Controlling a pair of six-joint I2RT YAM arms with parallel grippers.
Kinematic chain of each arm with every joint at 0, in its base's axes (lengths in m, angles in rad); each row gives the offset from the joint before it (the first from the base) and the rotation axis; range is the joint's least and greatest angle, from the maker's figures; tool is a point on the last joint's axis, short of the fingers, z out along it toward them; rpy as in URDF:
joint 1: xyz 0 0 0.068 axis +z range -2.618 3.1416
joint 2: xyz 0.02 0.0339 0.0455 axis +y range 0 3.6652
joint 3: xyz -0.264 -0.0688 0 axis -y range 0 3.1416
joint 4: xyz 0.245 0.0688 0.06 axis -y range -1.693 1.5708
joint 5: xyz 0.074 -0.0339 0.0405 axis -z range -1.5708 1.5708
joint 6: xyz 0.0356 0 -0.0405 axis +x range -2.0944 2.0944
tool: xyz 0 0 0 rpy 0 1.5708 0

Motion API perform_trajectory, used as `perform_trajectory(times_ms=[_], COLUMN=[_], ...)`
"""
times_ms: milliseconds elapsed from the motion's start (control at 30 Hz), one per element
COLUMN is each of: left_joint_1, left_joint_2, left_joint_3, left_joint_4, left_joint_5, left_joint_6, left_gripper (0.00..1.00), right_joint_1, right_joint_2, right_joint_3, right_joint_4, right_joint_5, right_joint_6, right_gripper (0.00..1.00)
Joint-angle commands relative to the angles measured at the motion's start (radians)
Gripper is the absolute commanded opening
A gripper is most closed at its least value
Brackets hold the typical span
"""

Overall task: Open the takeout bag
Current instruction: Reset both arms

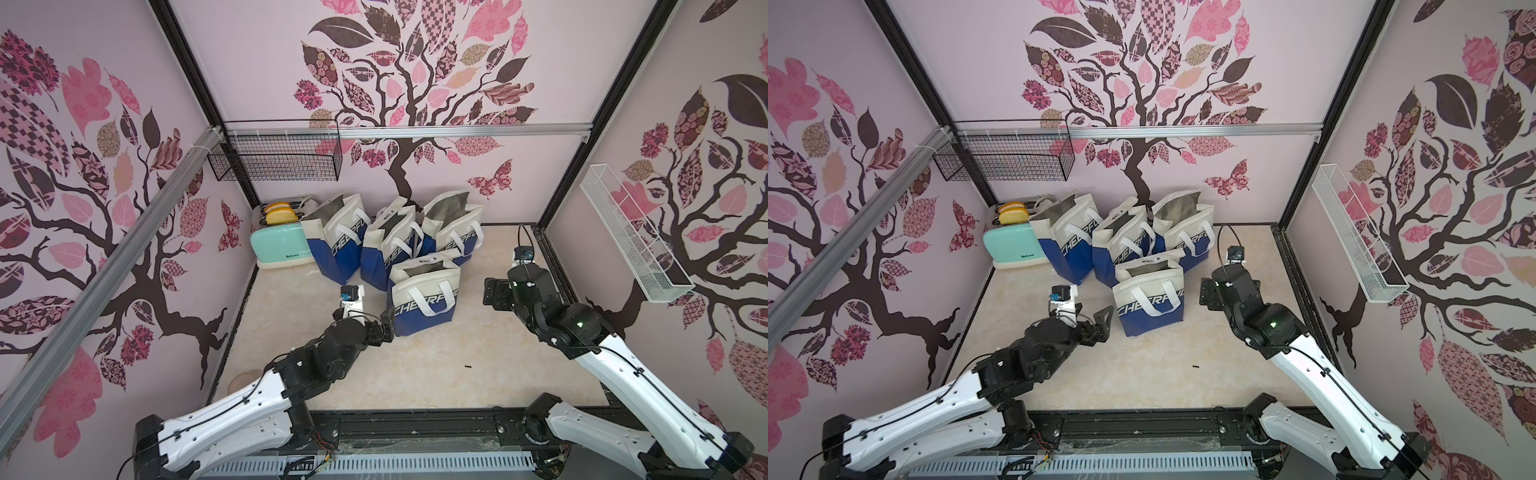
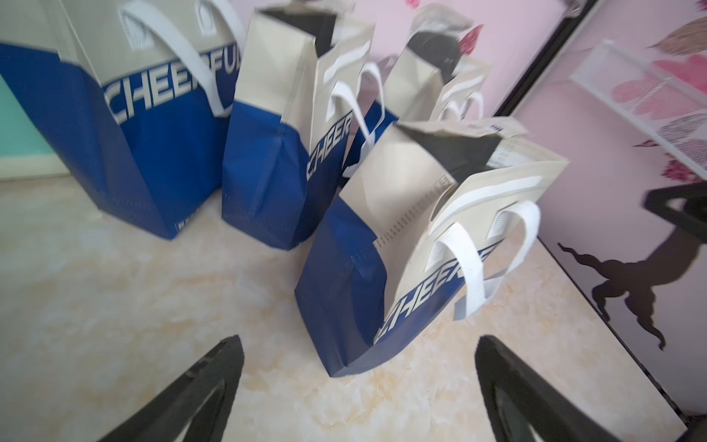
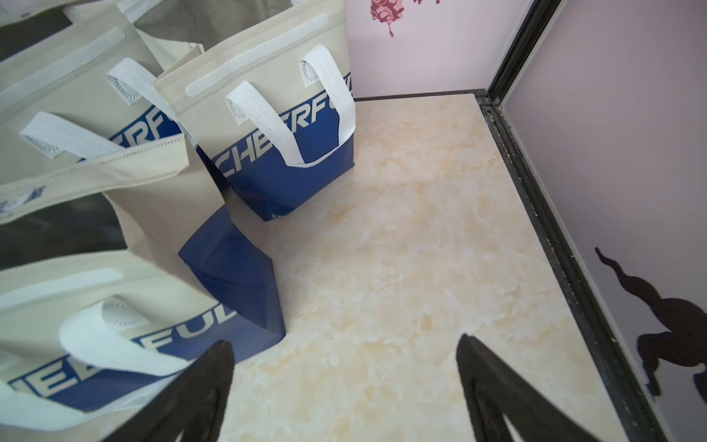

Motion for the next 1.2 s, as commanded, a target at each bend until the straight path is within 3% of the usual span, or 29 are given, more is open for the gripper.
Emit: perform_trajectory(times_ms=[0,133,200,367,467,567,700,1000,1100,1167], left_joint_1=[0.017,0.089,0.157,0.494,0.658,0.761,0.865,1.001,1.018,1.02], left_joint_2=[-0.186,-0.359,-0.348,-0.006,0.155,0.238,0.333,0.447,0.458,0.475], left_joint_3=[-0.089,-0.122,-0.121,0.017,0.08,0.07,-0.013,-0.185,-0.236,-0.261], left_joint_4=[0.055,-0.025,-0.039,-0.124,-0.034,0.124,0.378,0.757,0.819,0.853], left_joint_5=[0.097,0.028,0.079,0.387,0.501,0.478,0.497,0.372,0.352,0.331], left_joint_6=[0.214,0.342,0.399,0.34,0.287,0.274,0.331,0.31,0.307,0.288], left_gripper=[0.98,0.98,0.98,0.98,0.98,0.98,0.98,0.98,0.98,0.98], right_joint_1=[-0.012,-0.066,-0.158,-0.49,-0.53,-0.538,-0.587,-0.638,-0.638,-0.637], right_joint_2=[-0.07,-0.109,-0.084,0.037,0.118,0.201,0.266,0.405,0.411,0.407], right_joint_3=[-0.101,-0.246,-0.28,-0.316,-0.316,-0.316,-0.376,-0.566,-0.583,-0.558], right_joint_4=[0.241,0.576,0.66,0.706,0.781,0.855,0.99,1.371,1.425,1.36], right_joint_5=[0.087,0.12,0.067,-0.15,-0.112,-0.089,-0.109,-0.252,-0.307,-0.35], right_joint_6=[0.022,-0.232,-0.255,-0.013,-0.096,-0.194,-0.173,-0.176,-0.188,-0.221], right_gripper=[0.99,0.99,0.99,0.99,0.99,0.99,0.99,0.99,0.99,0.99])
